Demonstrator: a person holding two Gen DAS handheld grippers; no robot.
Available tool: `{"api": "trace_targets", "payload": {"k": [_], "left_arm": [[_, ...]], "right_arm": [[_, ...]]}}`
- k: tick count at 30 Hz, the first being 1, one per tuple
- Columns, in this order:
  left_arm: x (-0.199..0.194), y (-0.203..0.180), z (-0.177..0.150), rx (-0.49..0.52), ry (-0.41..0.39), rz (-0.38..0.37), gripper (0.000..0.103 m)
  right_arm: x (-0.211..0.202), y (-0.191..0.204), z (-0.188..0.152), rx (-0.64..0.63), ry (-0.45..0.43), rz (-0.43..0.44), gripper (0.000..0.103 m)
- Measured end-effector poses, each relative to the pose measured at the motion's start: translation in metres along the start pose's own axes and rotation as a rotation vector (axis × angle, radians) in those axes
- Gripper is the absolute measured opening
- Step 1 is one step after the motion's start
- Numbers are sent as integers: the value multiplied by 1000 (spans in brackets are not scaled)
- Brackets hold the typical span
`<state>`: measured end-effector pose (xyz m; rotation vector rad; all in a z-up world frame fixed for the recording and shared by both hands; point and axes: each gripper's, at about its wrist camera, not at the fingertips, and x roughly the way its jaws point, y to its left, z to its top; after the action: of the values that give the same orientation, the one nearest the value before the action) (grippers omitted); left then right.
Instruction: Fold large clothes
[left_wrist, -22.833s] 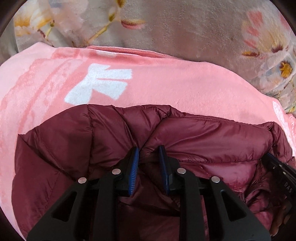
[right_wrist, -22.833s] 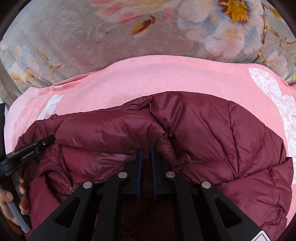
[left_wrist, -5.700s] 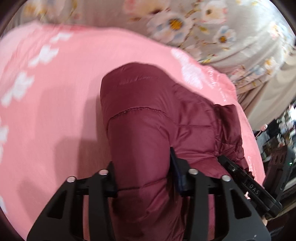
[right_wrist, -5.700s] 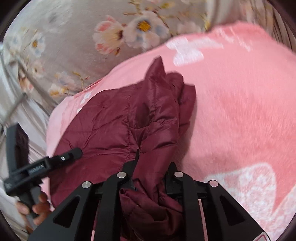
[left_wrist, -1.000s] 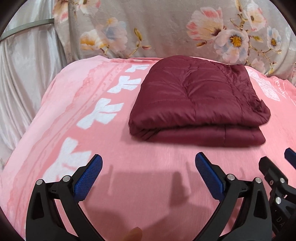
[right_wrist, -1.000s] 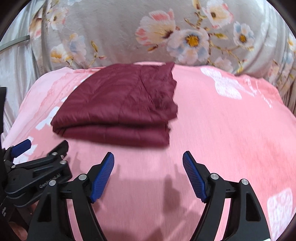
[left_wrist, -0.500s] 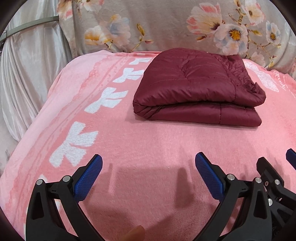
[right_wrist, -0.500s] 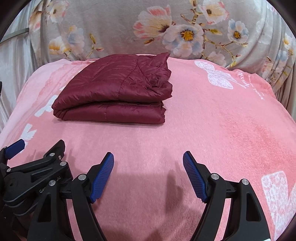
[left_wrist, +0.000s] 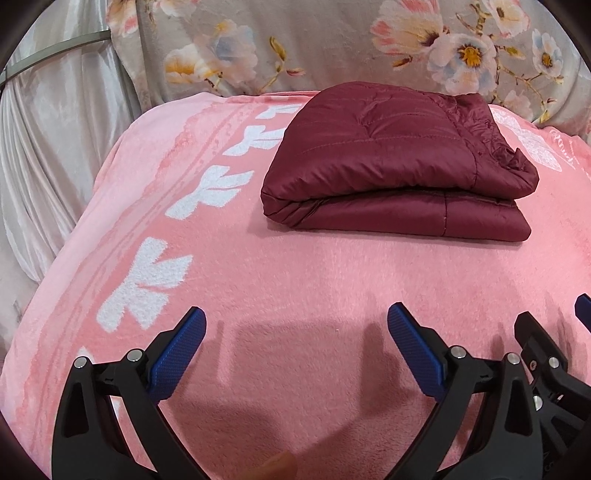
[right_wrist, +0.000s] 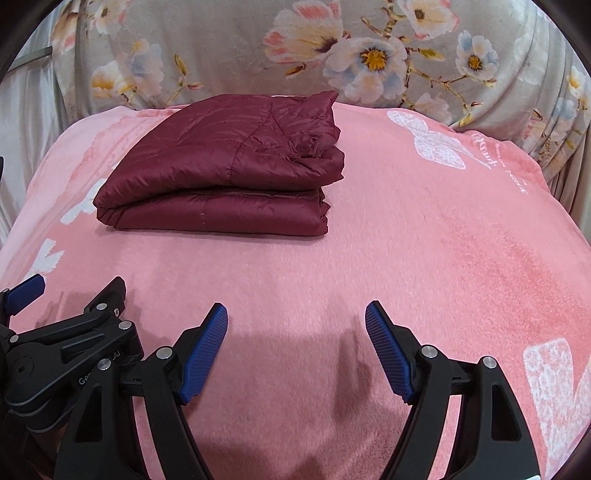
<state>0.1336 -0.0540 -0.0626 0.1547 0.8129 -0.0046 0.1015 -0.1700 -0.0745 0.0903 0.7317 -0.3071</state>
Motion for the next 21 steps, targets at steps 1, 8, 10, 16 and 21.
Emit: {"api": "trace_targets", "payload": {"k": [1,8,10,16,21], "left_arm": [[0,0,0,0,0,0,96],[0,0,0,0,1,0,96],[0,0,0,0,3,0,96],[0,0,0,0,4,1,95],[0,0,0,-1,5,1,95]], "right_arm": [[0,-1,0,0,0,2,75],[0,1,0,1,-2,-7,75],[0,1,0,1,-2,-8,75],[0,1,0,1,-2,-7,75],[0,2,0,1,-1,-8,75]]}}
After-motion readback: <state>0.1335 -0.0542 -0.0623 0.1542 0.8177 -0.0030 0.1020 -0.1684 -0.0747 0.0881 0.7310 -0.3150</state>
